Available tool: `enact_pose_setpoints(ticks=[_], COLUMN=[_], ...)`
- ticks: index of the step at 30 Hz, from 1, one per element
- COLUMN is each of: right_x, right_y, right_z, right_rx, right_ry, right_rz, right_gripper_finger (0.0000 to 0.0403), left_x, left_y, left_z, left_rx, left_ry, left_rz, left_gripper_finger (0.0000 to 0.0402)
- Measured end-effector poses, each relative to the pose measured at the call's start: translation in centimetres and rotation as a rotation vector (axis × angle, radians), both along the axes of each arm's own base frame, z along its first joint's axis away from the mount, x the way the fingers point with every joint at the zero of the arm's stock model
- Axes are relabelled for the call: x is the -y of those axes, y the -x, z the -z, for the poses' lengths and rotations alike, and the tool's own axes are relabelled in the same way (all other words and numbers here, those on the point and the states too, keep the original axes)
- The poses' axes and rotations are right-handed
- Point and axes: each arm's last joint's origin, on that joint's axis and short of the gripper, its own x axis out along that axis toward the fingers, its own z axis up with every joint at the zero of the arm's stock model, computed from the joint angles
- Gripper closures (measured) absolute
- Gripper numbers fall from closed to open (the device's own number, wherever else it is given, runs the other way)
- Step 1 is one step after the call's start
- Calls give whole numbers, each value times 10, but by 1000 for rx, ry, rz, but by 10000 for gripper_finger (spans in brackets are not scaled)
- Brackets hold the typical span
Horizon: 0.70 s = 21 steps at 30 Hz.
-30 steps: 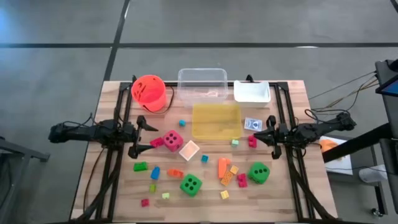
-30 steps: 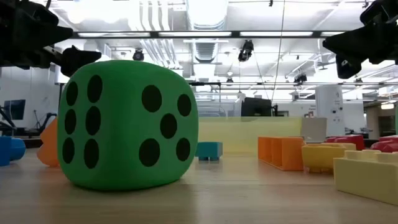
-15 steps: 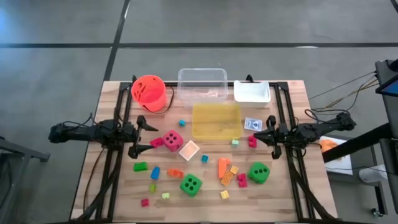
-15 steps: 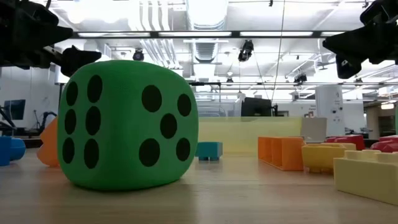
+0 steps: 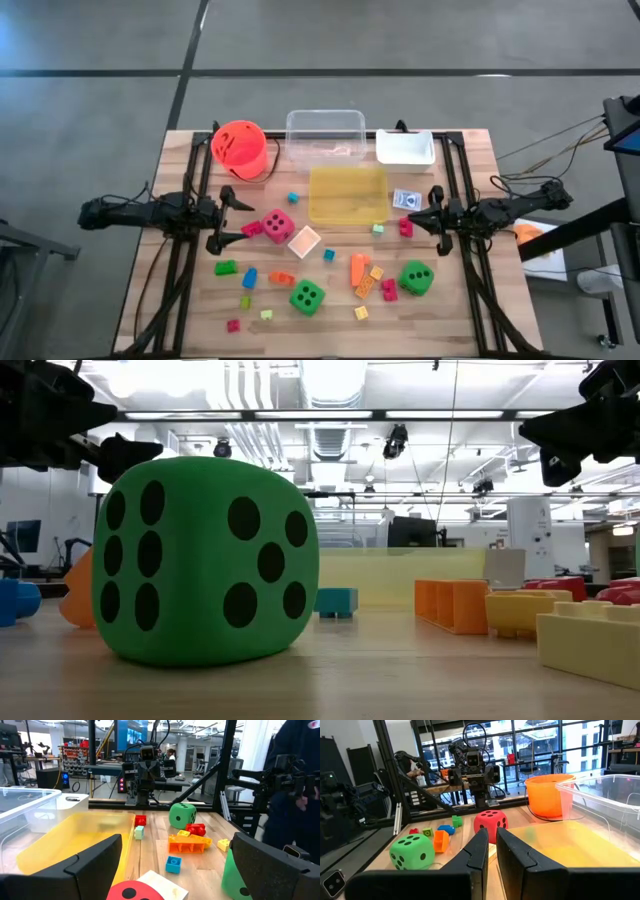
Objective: Pick & Place Toys
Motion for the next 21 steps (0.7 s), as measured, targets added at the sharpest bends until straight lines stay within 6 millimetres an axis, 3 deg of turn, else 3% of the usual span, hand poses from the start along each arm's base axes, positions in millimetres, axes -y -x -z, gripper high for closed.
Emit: enact_pose_setpoints(ticks=[15, 21], right_x=[0, 1], right_y=[0, 2], right_z=[-2, -15], right_rx=[18, 151], right_ry=[80, -109], right_rz=[10, -5], right_gripper_finger=[369, 369], left_x=[0, 0], left_y=[0, 0], left_z=[0, 0], left_rx=[0, 0], left_ry=[0, 0], left_rz=[0, 0], left_gripper_finger=[31, 31])
